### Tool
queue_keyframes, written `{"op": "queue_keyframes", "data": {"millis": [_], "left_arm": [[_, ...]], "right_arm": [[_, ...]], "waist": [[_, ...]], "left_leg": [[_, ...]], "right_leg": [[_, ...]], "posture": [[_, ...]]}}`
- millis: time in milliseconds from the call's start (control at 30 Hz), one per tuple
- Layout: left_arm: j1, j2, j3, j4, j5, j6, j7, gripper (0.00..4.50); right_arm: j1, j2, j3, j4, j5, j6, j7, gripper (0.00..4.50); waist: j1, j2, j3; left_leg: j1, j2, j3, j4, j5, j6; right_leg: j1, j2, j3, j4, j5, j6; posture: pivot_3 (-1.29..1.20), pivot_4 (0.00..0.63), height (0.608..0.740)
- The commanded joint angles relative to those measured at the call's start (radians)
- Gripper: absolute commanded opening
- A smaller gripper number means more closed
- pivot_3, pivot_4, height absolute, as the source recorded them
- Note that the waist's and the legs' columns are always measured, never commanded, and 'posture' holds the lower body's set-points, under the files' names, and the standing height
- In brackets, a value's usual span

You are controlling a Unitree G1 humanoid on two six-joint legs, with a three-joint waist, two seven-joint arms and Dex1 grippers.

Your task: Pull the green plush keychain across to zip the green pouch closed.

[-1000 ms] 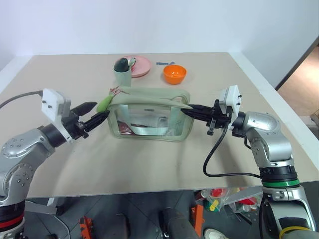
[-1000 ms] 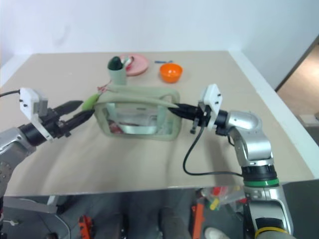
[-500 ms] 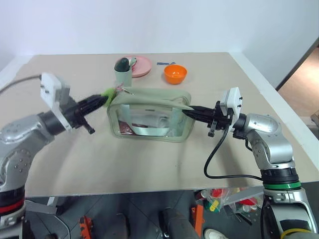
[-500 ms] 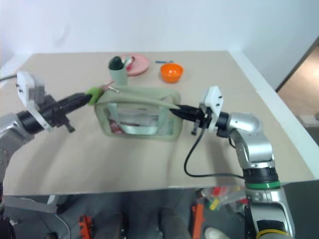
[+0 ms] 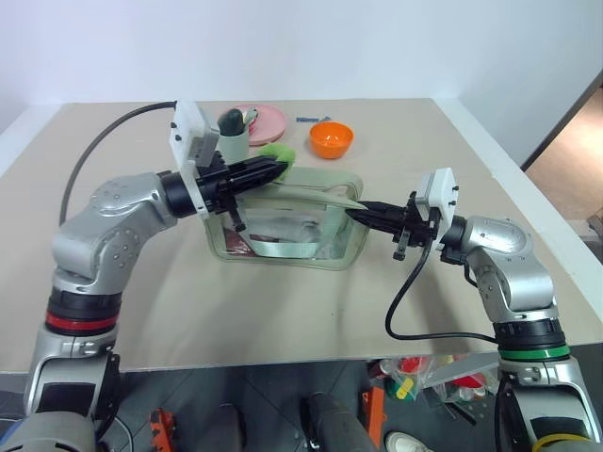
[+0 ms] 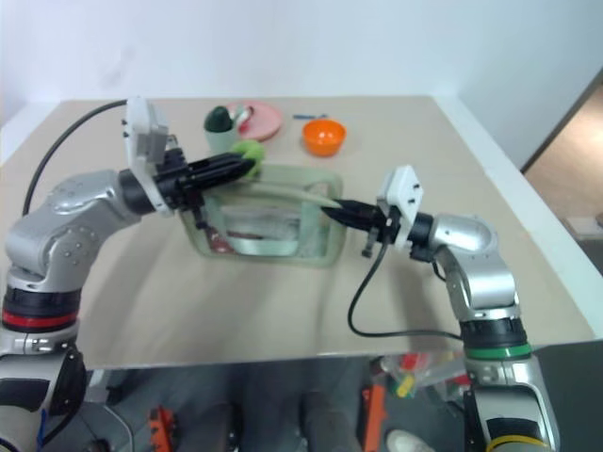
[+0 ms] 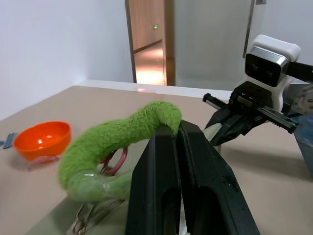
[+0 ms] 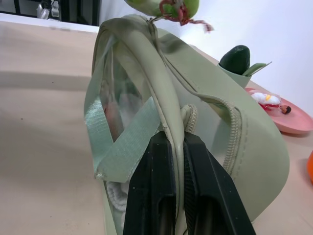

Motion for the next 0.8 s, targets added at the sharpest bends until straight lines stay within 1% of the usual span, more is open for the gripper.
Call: {"op": "queue_keyframes", "data": {"millis": [33,200,300,433,500,533,567,633,733,767,800], "left_arm": [[-0.059,-0.033,-0.026,0.035,0.039,-0.044,-0.033,0.03],[-0.038,0.018,-0.042,0.036,0.074,-0.027,-0.108,0.03],[-0.018,0.047,-0.027,-0.006,0.047,0.013,-0.137,0.99],[0.012,0.126,-0.004,-0.057,0.043,0.048,-0.174,2.38],[0.004,0.15,0.017,-0.062,0.05,0.048,-0.164,3.01],[-0.001,0.159,0.032,-0.067,0.045,0.055,-0.153,3.44],[-0.002,0.173,0.05,-0.078,0.036,0.07,-0.143,3.76],[0.027,0.212,0.085,-0.12,0.022,0.105,-0.133,4.4],[0.135,0.247,0.17,-0.193,0.004,0.135,-0.078,4.46],[0.166,0.248,0.197,-0.209,-0.001,0.139,-0.058,4.46],[0.206,0.221,0.252,-0.22,-0.016,0.144,-0.003,4.46]], "right_arm": [[0.006,-0.015,-0.013,-0.047,0.001,-0.005,-0.01,0.0],[0.015,-0.023,-0.017,-0.058,0.003,-0.001,-0.018,0.0],[0.014,-0.026,-0.017,-0.054,0.002,-0.003,-0.019,0.0],[0.002,-0.027,-0.011,-0.041,0.001,-0.005,-0.013,0.0],[-0.004,-0.024,-0.007,-0.034,0.0,-0.007,-0.01,0.0],[-0.007,-0.022,-0.004,-0.031,-0.001,-0.009,-0.009,0.0],[-0.013,-0.019,-0.002,-0.027,-0.001,-0.009,-0.008,0.0],[-0.023,-0.015,0.003,-0.018,-0.001,-0.013,-0.003,0.0],[-0.036,-0.011,0.009,-0.005,-0.001,-0.019,0.004,0.0],[-0.04,-0.011,0.01,-0.002,0.0,-0.02,0.006,0.0],[-0.045,-0.009,0.011,0.001,0.001,-0.021,0.006,0.0]], "waist": [[0.001,0.0,0.0],[0.0,0.0,0.0],[0.001,0.0,0.0],[0.0,0.0,0.0],[0.001,0.0,0.0],[0.001,0.0,0.0],[0.001,0.0,0.0],[-0.002,0.0,0.0],[-0.005,0.0,0.0],[-0.005,0.0,0.0],[-0.003,0.0,0.0]], "left_leg": [[0.0,0.0,0.0,0.0,0.0,0.0],[0.0,0.0,0.0,0.0,0.0,0.0],[0.0,0.0,0.0,0.0,0.0,0.0],[-0.001,0.0,0.001,0.0,0.0,0.0],[-0.001,0.0,0.0,0.0,0.0,0.0],[-0.001,0.0,0.0,0.0,0.0,0.0],[0.0,0.0,0.0,0.0,0.0,0.0],[0.0,0.0,0.0,0.0,0.0,0.0],[0.0,0.0,0.001,-0.001,0.0,0.0],[0.0,0.0,0.001,-0.001,0.0,0.0],[0.001,0.001,0.001,-0.002,0.0,0.0]], "right_leg": [[0.0,0.0,0.0,0.0,0.0,0.0],[0.0,0.0,0.001,0.0,0.0,0.0],[0.0,0.0,0.0,0.0,0.0,0.0],[-0.001,0.0,0.001,0.0,0.0,0.001],[0.0,0.0,0.0,0.0,0.0,0.0],[0.0,0.0,0.0,0.0,0.0,0.0],[0.0,0.0,0.0,0.0,0.0,0.0],[0.0,0.0,0.0,0.0,0.0,0.0],[-0.001,0.0,0.001,0.0,0.0,0.0],[-0.001,0.0,0.001,0.0,-0.001,0.0],[-0.001,0.0,0.001,0.0,-0.001,0.0]], "posture": [[0.0,0.15,0.74],[0.0,0.15,0.74],[0.0,0.15,0.74],[0.0,0.15,0.74],[0.0,0.15,0.74],[0.0,0.15,0.74],[0.0,0.15,0.74],[0.0,0.15,0.74],[0.0,0.15,0.74],[0.0,0.15,0.74],[0.0,0.15,0.74]]}}
